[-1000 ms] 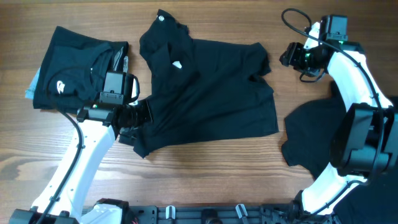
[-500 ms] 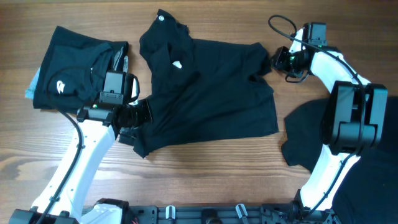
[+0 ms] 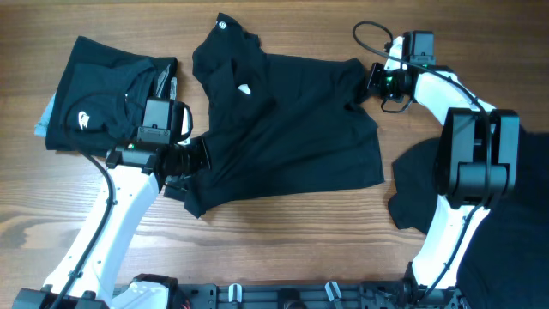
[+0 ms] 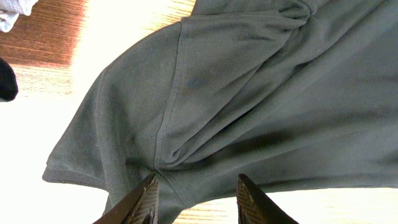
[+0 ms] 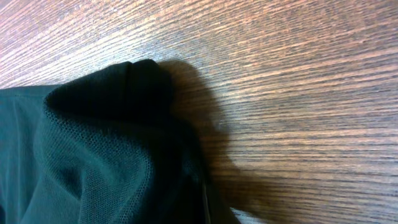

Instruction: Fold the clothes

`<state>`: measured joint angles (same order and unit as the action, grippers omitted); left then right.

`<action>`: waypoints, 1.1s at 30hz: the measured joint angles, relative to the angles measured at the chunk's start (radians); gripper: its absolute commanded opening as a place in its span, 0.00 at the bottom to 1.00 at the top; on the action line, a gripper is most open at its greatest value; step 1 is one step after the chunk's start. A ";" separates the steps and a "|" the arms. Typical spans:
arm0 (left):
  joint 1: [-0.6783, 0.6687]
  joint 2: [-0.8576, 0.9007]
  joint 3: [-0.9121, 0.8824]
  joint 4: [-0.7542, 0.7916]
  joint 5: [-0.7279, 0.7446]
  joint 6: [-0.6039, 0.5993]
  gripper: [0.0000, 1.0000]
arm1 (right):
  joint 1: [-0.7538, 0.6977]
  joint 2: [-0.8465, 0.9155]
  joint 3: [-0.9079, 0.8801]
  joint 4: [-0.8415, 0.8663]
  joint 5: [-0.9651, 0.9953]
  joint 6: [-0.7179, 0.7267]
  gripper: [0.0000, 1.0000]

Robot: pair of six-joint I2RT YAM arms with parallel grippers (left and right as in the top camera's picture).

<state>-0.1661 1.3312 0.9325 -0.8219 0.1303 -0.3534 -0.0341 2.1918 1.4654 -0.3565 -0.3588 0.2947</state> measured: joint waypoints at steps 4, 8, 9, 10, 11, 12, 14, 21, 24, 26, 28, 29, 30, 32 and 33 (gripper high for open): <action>0.000 0.000 0.000 0.000 0.002 0.000 0.41 | -0.009 -0.003 0.011 -0.002 0.002 -0.006 0.04; 0.000 0.000 0.000 0.000 0.002 0.000 0.41 | -0.045 -0.066 0.035 0.011 0.091 -0.028 0.08; 0.000 0.000 0.000 0.000 0.003 0.000 0.41 | -0.054 -0.092 0.040 0.033 0.121 -0.038 0.09; 0.000 0.000 0.000 0.000 0.003 0.000 0.41 | -0.060 -0.113 0.045 0.046 0.140 -0.042 0.15; 0.000 0.000 0.000 0.000 0.003 0.000 0.41 | -0.068 -0.138 0.050 0.062 0.162 -0.049 0.20; 0.000 0.000 0.000 0.000 0.002 0.000 0.41 | -0.075 -0.168 0.057 0.076 0.188 -0.057 0.20; 0.000 0.000 0.000 0.001 0.003 0.000 0.41 | -0.085 -0.201 0.065 0.091 0.219 -0.061 0.26; 0.000 0.000 0.000 0.000 0.003 0.000 0.44 | -0.114 -0.255 0.069 -0.058 0.262 -0.018 0.29; 0.000 0.000 0.000 0.003 0.003 0.000 0.44 | -0.120 -0.282 0.074 -0.242 0.249 0.026 0.21; 0.000 0.000 0.000 0.005 0.002 0.000 0.43 | -0.124 -0.293 0.076 -0.384 0.245 0.069 0.22; 0.000 0.000 0.000 0.003 0.002 0.000 0.44 | -0.126 -0.294 0.072 -0.513 0.243 0.106 0.23; 0.000 0.000 0.001 0.003 0.003 0.000 0.44 | -0.126 -0.294 0.063 -0.553 0.243 0.117 0.22; 0.000 0.000 0.001 0.004 0.003 0.000 0.44 | -0.126 -0.294 0.051 -0.585 0.243 0.128 0.22; 0.000 0.000 0.001 0.000 0.003 0.000 0.44 | -0.127 -0.294 0.004 -0.653 0.243 0.145 0.20; 0.000 0.000 0.001 -0.002 0.003 0.000 0.45 | -0.127 -0.294 -0.016 -0.676 0.243 0.148 0.18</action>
<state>-0.1661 1.3312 0.9337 -0.8234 0.1329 -0.3534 -0.1612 1.8980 1.4494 -1.0321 -0.1154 0.4427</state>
